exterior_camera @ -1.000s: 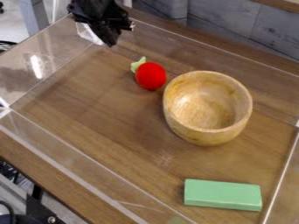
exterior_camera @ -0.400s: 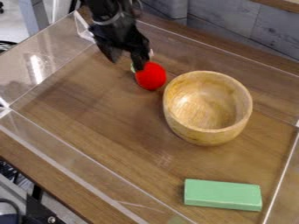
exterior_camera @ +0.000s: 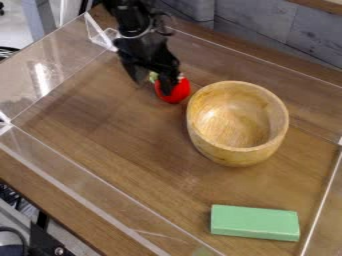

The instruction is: Move the red fruit to the right

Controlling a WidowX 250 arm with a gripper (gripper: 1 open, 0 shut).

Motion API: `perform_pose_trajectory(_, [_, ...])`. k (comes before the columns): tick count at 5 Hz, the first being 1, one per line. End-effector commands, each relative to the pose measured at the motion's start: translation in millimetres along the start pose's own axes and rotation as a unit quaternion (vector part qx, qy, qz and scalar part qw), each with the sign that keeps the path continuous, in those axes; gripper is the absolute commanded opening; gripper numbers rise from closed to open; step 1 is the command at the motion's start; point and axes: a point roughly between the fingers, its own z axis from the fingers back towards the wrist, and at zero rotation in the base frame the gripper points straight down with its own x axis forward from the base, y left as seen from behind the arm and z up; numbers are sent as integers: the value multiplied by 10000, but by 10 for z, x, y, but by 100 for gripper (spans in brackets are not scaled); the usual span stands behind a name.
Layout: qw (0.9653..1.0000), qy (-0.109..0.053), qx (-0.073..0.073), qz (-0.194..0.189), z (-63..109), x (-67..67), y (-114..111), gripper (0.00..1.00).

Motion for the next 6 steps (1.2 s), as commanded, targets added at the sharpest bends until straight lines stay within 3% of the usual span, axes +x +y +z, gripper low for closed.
perform_pose_trajectory(1, [9996,-163,64,-238,102,153,-35,100])
perform_pose_trajectory(4, [9985,256,49,-491,-47,243,37,100])
perform_pose_trajectory(6, [9986,471,204,90,-63,294,38,100])
